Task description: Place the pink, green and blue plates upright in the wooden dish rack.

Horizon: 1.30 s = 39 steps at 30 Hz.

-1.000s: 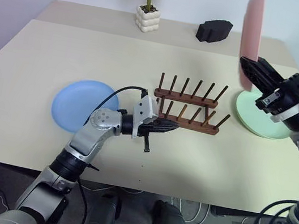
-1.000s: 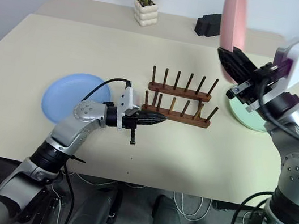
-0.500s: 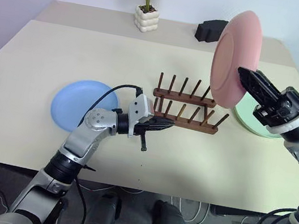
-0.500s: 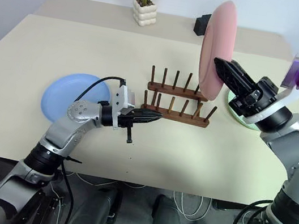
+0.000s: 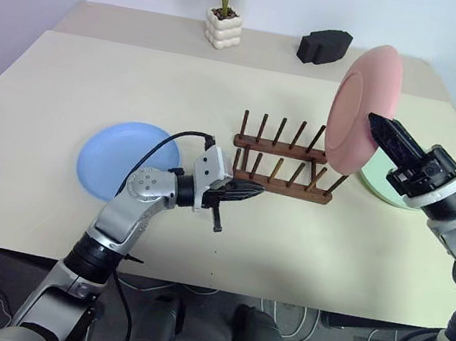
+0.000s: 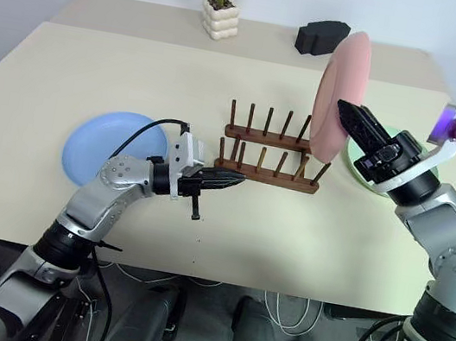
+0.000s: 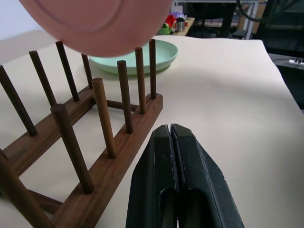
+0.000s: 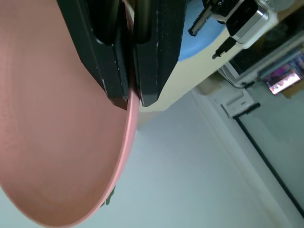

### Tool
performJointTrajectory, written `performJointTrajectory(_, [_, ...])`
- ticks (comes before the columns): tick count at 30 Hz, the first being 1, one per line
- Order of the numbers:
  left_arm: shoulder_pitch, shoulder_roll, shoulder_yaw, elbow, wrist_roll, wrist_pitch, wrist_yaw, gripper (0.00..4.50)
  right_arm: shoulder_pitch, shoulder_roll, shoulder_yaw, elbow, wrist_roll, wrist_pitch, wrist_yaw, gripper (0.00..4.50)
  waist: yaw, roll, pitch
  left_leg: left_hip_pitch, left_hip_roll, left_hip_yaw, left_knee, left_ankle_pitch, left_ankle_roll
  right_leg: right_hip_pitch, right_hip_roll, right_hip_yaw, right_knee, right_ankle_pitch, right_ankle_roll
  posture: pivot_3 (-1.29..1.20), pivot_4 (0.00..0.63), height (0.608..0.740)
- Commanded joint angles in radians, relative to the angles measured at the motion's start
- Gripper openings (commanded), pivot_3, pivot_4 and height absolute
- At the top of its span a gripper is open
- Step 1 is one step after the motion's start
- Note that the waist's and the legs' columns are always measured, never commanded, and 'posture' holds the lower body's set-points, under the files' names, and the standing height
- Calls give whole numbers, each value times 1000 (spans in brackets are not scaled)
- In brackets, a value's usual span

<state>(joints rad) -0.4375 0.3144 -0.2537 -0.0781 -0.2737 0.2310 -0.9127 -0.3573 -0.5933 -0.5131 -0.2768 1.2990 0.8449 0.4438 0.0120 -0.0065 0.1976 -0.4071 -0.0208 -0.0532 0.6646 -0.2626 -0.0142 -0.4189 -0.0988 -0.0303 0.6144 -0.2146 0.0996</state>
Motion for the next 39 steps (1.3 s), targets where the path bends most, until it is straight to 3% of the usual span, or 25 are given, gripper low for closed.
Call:
performJointTrajectory(1, [-2, 1, 8, -36, -12, -1, -1, 0, 18, 21, -29, 1, 34, -30, -26, 11, 0, 0, 0, 0, 0, 0, 0, 0, 0, 0, 0, 0, 0, 0, 0, 0, 150, 740])
performJointTrajectory(10, [-8, -2, 5, -34, -11, 0, -4, 0, 56, 40, -16, 30, 4, -65, -26, 11, 0, 0, 0, 0, 0, 0, 0, 0, 0, 0, 0, 0, 0, 0, 0, 0, 150, 740])
performJointTrajectory(13, [-7, -2, 4, -34, -11, 0, -4, 0, 60, 43, -13, 35, -9, -80, -29, 964, 0, 0, 0, 0, 0, 1, 0, 0, 0, 0, 0, 0, 0, 0, 0, 0, 150, 740])
performJointTrajectory(19, [-4, -4, 2, -38, -12, 4, -2, 0, 49, 39, -13, 47, -65, -120, -46, 3927, 0, 0, 0, 0, 0, 0, 0, 0, 0, 0, 0, 0, 0, 0, 0, 0, 150, 740])
performJointTrajectory(24, [2, -3, -1, -46, -15, 9, -5, 0, 45, -10, -62, 39, -140, -184, -52, 3927, 0, 0, 0, 0, 0, 1, 0, 0, 0, 0, 0, 0, 0, 0, 0, 0, 150, 740])
performJointTrajectory(29, [6, -1, -8, -55, -24, 22, -19, 0, 114, -146, -144, 92, -314, -264, -25, 3927, 4, 0, 0, 0, 0, 1, 0, 0, 0, 0, 0, 1, 0, 0, 0, 0, 150, 740])
performJointTrajectory(34, [2, -6, -12, -48, -28, 27, -35, 0, 291, -306, -22, 191, -659, -390, 68, 3927, -1, 1, -1, 0, 0, 1, 0, 0, 0, 0, 0, 1, 0, 0, 0, 0, 150, 740])
performJointTrajectory(39, [-17, -22, -21, -23, -18, 17, -44, 0, 296, -334, 154, 300, -897, -522, 123, 3927, -16, 3, -2, 3, 0, 5, 0, 0, 0, 0, 1, 4, 1, -1, -4, 0, 150, 740])
